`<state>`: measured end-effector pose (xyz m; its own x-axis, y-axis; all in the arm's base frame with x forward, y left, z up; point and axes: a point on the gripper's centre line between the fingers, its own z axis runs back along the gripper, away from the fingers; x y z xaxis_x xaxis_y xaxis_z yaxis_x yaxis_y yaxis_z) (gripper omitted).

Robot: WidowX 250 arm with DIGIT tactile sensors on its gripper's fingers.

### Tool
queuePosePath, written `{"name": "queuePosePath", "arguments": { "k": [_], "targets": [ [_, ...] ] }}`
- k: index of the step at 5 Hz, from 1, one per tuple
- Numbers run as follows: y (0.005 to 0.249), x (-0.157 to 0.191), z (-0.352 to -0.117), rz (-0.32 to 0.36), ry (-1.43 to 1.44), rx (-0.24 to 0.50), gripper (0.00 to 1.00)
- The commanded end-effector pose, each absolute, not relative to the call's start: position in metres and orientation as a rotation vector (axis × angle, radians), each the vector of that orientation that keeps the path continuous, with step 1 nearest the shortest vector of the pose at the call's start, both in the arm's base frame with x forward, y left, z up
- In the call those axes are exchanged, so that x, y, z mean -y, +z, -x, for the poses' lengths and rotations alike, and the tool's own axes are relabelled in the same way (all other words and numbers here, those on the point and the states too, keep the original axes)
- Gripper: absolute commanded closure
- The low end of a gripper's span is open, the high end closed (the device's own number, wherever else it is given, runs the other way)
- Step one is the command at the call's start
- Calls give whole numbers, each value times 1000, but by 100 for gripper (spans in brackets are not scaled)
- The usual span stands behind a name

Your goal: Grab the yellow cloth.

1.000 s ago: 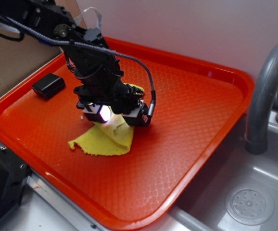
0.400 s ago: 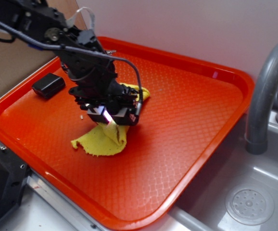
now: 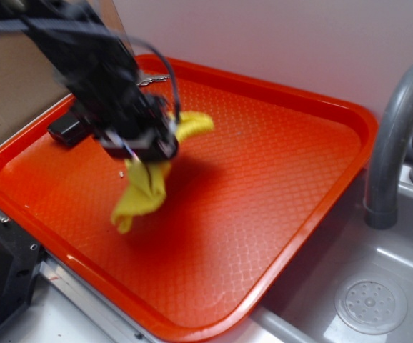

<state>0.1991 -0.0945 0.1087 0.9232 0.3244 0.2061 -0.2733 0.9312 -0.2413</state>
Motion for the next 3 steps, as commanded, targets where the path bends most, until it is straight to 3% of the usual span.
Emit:
{"name": "queuePosePath", "arguments": {
  "k": [1, 2, 3],
  "targets": [
    [219, 78, -201, 120, 341, 345, 100],
    [243, 61, -208, 154, 354, 315, 100],
    [220, 50, -221, 89, 383, 278, 100]
  ]
}}
